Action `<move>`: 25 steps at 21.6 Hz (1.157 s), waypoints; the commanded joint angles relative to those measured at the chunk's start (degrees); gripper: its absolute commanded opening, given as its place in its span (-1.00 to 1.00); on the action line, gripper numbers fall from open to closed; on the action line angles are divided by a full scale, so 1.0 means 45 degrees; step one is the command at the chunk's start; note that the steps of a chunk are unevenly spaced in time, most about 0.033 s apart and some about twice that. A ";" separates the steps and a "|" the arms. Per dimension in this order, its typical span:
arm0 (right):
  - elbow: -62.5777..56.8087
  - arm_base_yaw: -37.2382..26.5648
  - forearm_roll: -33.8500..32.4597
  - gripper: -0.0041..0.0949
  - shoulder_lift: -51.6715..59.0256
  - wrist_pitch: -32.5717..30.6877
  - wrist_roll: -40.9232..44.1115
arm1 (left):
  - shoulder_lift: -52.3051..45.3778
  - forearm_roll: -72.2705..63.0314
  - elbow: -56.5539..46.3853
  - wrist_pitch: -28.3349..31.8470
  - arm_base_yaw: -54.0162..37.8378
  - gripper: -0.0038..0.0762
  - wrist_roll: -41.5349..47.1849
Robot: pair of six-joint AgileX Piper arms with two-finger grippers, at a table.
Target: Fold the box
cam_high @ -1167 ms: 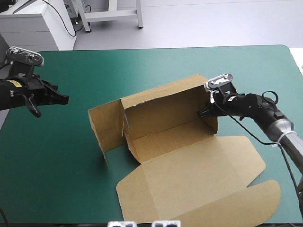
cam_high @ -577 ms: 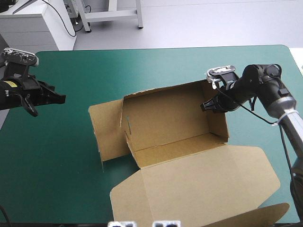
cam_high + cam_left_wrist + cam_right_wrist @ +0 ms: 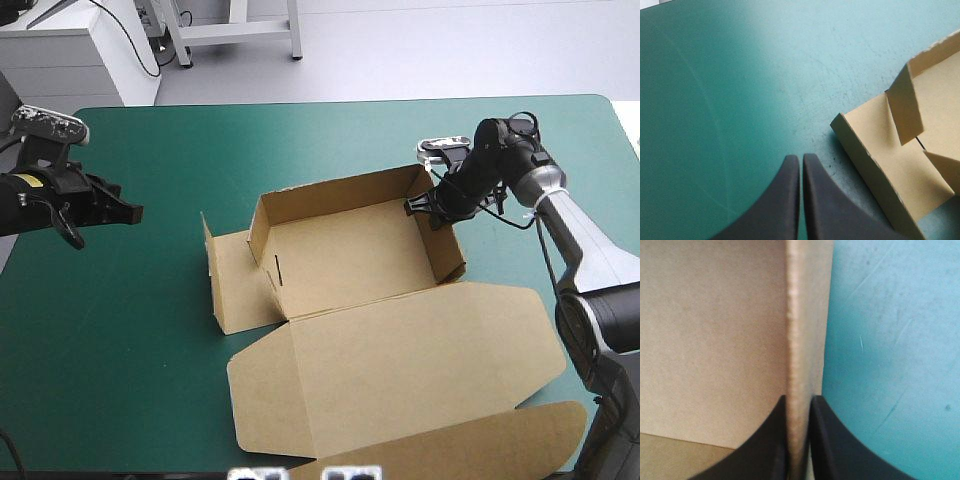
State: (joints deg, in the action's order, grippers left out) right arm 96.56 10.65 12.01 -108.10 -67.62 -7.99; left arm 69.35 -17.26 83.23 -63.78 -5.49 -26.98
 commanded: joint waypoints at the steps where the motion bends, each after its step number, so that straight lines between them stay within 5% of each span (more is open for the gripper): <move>1: 0.1186 -0.0055 0.0166 -0.29 0.0542 0.0149 -0.0202 | -0.0264 -0.0400 0.0310 0.0718 0.0001 -0.89 0.0004; 3: 0.2393 -0.0055 0.0143 0.08 0.0542 -0.0908 -0.0663 | -0.0264 -0.0377 0.0310 0.0692 0.0001 -0.89 0.0004; 5: 0.2826 -0.0055 0.0143 0.17 0.0846 -0.0908 -0.0689 | -0.0264 -0.0353 0.0310 0.0638 0.0001 -0.89 0.0004; 15: 0.2624 -0.0032 -0.0187 0.17 0.1243 -0.0908 -0.0341 | -0.0264 -0.0328 0.0310 0.0585 0.0001 -0.89 0.0004; 25: -0.0750 -0.0032 -0.0033 0.17 0.1190 -0.0850 -0.0942 | -0.0264 -0.0328 0.0310 0.0630 0.0001 -0.89 0.0004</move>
State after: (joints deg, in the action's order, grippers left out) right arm 93.08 10.64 10.91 -105.58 -70.79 -10.64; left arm 69.35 -17.40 83.23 -63.79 -5.49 -26.98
